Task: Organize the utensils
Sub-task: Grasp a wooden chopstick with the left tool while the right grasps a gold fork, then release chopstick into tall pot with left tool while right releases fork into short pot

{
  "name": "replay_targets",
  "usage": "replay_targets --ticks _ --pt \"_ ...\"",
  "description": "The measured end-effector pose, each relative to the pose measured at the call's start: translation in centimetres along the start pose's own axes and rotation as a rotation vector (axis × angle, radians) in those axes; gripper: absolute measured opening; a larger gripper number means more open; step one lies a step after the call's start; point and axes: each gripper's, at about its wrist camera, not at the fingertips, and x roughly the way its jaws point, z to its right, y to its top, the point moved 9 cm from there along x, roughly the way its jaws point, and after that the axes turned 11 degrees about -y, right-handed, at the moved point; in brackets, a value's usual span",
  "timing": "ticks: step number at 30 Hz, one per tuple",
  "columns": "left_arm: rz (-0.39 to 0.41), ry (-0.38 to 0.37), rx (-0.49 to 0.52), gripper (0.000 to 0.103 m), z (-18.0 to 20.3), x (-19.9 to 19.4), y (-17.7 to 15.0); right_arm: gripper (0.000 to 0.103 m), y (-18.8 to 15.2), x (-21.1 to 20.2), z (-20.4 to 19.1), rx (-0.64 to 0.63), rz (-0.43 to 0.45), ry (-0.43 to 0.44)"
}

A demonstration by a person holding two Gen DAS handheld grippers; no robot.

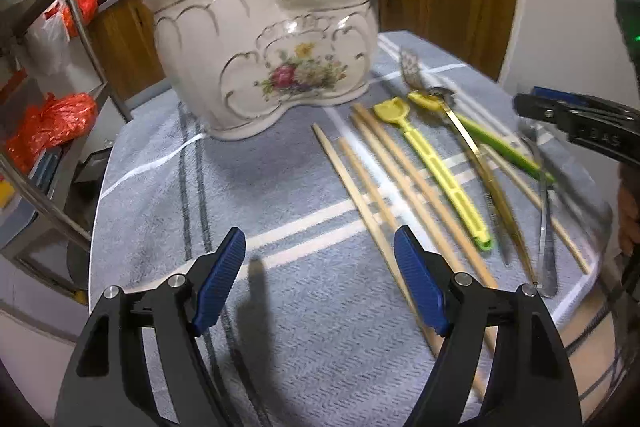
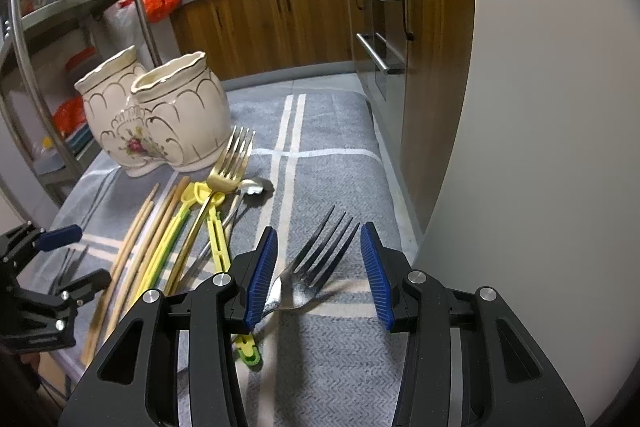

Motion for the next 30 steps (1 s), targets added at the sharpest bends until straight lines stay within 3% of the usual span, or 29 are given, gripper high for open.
replay_targets --ticks 6,12,14,18,25,30 --pt "-0.013 -0.017 0.01 0.073 0.1 0.5 0.4 0.045 -0.3 0.6 -0.1 0.017 -0.03 0.027" --pt "-0.023 -0.114 -0.006 0.044 -0.2 0.4 0.3 0.044 -0.4 1.6 -0.1 0.058 -0.074 0.078" --pt "-0.028 -0.119 0.006 0.028 -0.6 0.4 0.3 0.032 -0.3 1.9 -0.1 0.075 -0.09 0.105" --pt "-0.039 -0.132 0.027 0.008 -1.4 0.5 0.5 0.013 0.0 1.5 -0.5 0.09 -0.081 0.14" --pt "-0.008 -0.169 0.049 0.006 -2.2 -0.1 0.1 0.005 2.5 -3.5 -2.2 0.031 0.065 0.171" --pt "0.126 -0.227 0.072 0.006 -2.3 -2.7 0.7 0.004 4.5 -7.3 -3.4 -0.021 0.181 0.165"
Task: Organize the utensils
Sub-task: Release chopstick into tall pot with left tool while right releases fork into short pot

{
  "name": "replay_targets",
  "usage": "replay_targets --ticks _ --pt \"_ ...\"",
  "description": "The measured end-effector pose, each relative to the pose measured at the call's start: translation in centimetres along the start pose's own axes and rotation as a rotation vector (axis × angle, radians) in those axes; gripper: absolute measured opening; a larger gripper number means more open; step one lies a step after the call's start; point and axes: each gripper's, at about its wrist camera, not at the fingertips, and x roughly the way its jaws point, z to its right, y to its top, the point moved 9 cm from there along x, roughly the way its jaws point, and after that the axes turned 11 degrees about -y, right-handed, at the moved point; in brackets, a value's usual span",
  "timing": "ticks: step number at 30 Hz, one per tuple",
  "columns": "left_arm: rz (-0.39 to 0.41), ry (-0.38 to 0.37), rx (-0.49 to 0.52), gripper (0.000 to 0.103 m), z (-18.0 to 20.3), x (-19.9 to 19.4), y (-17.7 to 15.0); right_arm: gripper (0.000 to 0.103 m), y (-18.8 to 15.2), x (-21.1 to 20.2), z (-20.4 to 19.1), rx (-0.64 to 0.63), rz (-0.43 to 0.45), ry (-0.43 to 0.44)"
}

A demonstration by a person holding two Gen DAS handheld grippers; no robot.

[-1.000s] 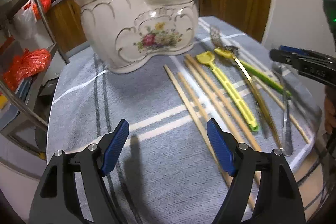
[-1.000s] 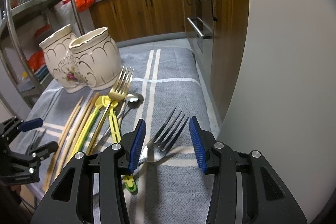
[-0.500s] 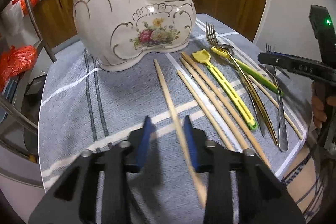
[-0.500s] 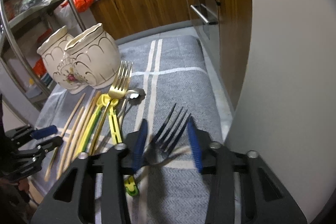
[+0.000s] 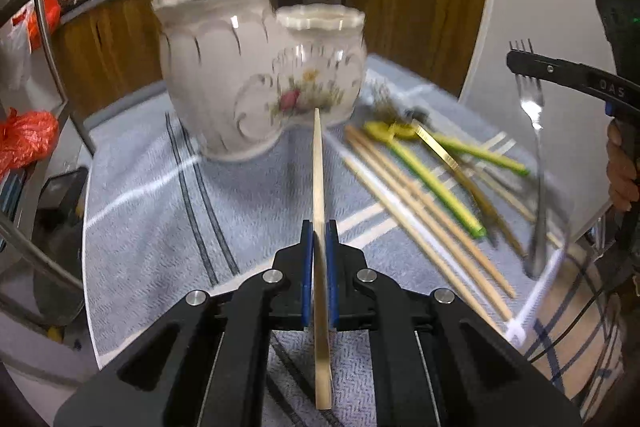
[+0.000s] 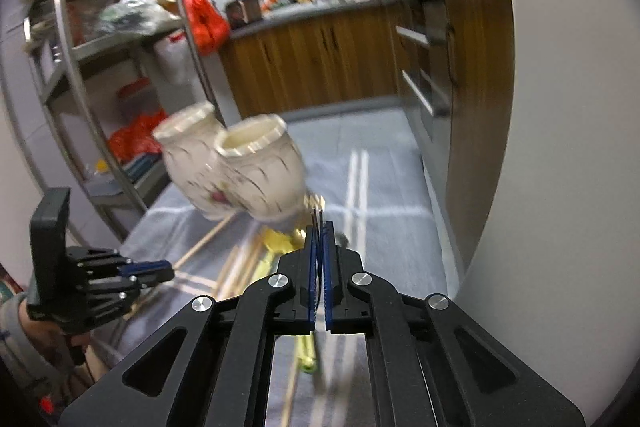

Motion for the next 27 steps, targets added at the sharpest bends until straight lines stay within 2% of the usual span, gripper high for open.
replay_targets --ticks 3,6,12,17,22,27 --pt "0.107 -0.027 0.006 0.006 -0.2 -1.7 1.2 0.004 1.7 -1.6 -1.0 -0.034 0.064 -0.014" --pt "0.206 -0.003 0.027 0.006 -0.6 -3.4 2.5 0.004 3.5 -2.7 -2.1 -0.058 0.122 -0.017" --pt "0.373 -0.012 0.037 0.006 -0.7 -6.1 5.3 0.004 7.0 -3.4 -3.9 -0.087 0.194 -0.015" --pt "0.504 -0.016 0.043 0.006 -2.0 -8.3 10.3 0.004 11.2 -2.9 -4.8 -0.08 0.258 -0.027" --pt "0.576 -0.057 -0.008 0.006 -4.8 -8.3 15.9 0.004 15.0 -0.9 -4.7 -0.049 0.299 -0.072" --pt "0.581 -0.072 -0.089 0.006 -8.3 -5.8 19.4 0.004 17.8 0.7 -4.4 -0.024 0.338 -0.129"
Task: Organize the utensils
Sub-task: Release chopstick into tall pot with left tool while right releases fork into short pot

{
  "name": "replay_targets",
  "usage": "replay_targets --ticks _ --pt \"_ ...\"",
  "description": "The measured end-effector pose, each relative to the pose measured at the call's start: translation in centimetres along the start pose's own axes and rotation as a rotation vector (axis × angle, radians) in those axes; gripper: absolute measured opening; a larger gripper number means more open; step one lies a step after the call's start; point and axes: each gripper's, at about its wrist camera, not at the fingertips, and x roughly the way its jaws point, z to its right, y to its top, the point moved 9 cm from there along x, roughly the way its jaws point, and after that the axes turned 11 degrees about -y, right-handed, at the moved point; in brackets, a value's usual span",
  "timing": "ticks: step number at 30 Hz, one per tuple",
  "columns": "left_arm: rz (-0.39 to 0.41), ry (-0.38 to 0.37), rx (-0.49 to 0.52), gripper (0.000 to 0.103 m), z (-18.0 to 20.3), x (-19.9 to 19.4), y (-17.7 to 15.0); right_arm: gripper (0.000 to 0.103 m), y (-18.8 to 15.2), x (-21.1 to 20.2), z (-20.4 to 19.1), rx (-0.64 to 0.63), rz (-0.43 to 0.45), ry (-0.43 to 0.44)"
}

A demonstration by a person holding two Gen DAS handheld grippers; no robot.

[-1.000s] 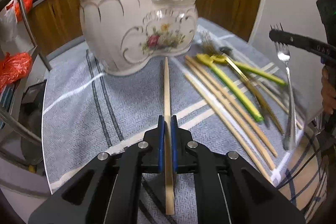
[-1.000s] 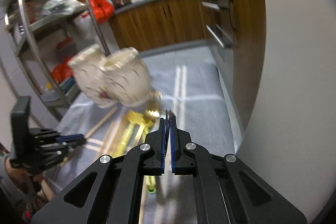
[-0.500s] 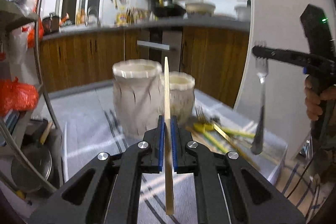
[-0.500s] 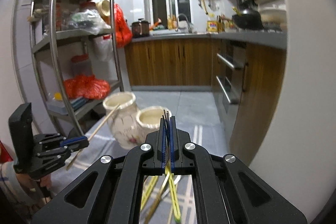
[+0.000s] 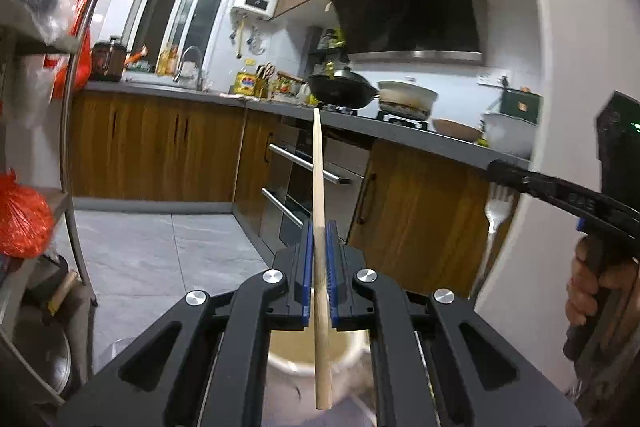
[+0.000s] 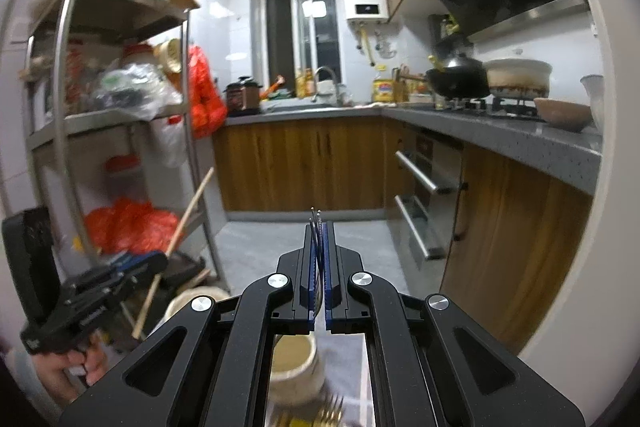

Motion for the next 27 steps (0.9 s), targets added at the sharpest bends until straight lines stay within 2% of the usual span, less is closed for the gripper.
replay_targets --ticks 3,6,10,13,18,27 --pt "-0.01 0.016 -0.035 0.006 -1.5 2.0 -0.2 0.004 0.7 1.4 -0.1 -0.011 0.027 -0.044" --pt "-0.01 0.045 -0.029 0.006 -2.0 3.5 -0.5 0.004 0.7 2.4 -0.2 -0.003 0.036 -0.067" --pt "-0.004 0.096 0.034 0.006 -1.4 4.6 -1.3 0.004 -0.3 3.5 -0.6 -0.027 0.045 -0.1" --pt "-0.006 0.121 0.055 0.006 -1.3 5.0 -2.4 0.004 -2.0 4.8 -1.1 -0.062 0.015 -0.112" --pt "-0.031 0.112 0.116 0.006 -0.1 4.1 -3.5 0.004 -4.6 6.3 -1.7 -0.088 -0.051 -0.094" --pt "-0.107 0.096 0.147 0.006 1.0 2.1 -5.3 0.004 -7.5 7.3 -2.3 -0.082 -0.124 -0.028"
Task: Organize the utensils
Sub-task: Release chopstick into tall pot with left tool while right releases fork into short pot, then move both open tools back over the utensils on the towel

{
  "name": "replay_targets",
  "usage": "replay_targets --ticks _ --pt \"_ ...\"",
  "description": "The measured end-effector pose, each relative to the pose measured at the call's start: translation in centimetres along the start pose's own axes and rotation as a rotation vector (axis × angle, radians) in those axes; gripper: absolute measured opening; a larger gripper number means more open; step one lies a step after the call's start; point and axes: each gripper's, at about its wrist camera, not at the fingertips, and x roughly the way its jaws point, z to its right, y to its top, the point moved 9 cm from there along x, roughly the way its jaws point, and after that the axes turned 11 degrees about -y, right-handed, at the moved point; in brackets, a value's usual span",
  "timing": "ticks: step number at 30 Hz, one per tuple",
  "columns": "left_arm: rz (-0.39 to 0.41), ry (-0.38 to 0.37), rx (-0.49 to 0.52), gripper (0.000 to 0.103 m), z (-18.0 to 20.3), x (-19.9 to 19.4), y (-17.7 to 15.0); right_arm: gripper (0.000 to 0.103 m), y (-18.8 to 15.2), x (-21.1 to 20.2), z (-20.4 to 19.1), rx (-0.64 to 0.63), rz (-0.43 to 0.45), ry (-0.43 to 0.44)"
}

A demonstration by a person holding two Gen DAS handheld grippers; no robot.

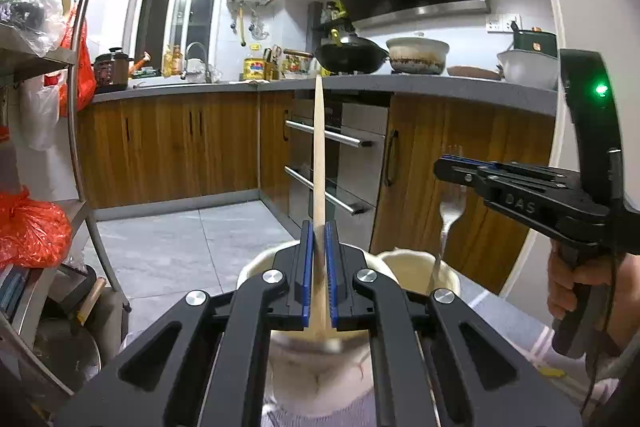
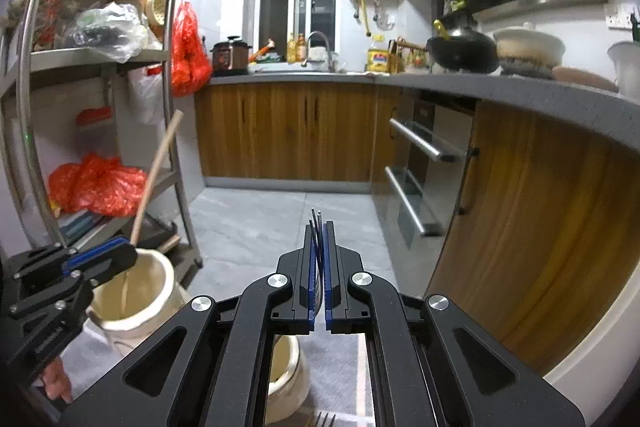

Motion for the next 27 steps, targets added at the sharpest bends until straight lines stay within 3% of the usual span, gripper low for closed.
replay_targets --ticks 6,10,12,16,18,19,23,24,27 --pt "-0.025 0.017 0.008 0.007 -0.2 -0.3 -0.5 0.004 -0.8 0.5 0.2 0.029 -0.034 0.03" --pt "-0.018 0.035 -0.011 0.029 -0.6 -1.0 -0.2 0.005 -1.2 0.9 0.3 0.04 -0.056 0.044" --pt "-0.016 0.037 -0.018 0.031 -0.7 -1.5 0.0 0.006 -1.3 1.0 0.2 0.041 -0.063 0.049" --pt "-0.017 0.057 -0.033 0.049 -1.1 -2.5 0.1 0.006 -1.4 1.3 0.1 0.048 -0.078 0.057" --pt "-0.017 0.059 -0.045 0.053 -1.3 -3.1 0.1 0.006 -1.5 1.5 0.1 0.054 -0.088 0.061" --pt "-0.02 0.06 -0.051 0.054 -1.3 -3.2 0.0 0.009 -1.5 1.5 0.1 0.058 -0.093 0.067" --pt "-0.025 0.068 -0.059 0.066 -1.7 -3.8 -0.5 0.042 -1.3 1.0 0.4 0.08 -0.081 0.082" --pt "-0.025 0.069 -0.058 0.066 -1.7 -3.9 -0.6 0.046 -1.2 0.7 0.6 0.088 -0.072 0.085" --pt "-0.029 0.076 -0.054 0.073 -1.7 -4.3 -0.8 0.082 -0.8 -0.3 1.2 0.124 -0.045 0.106"
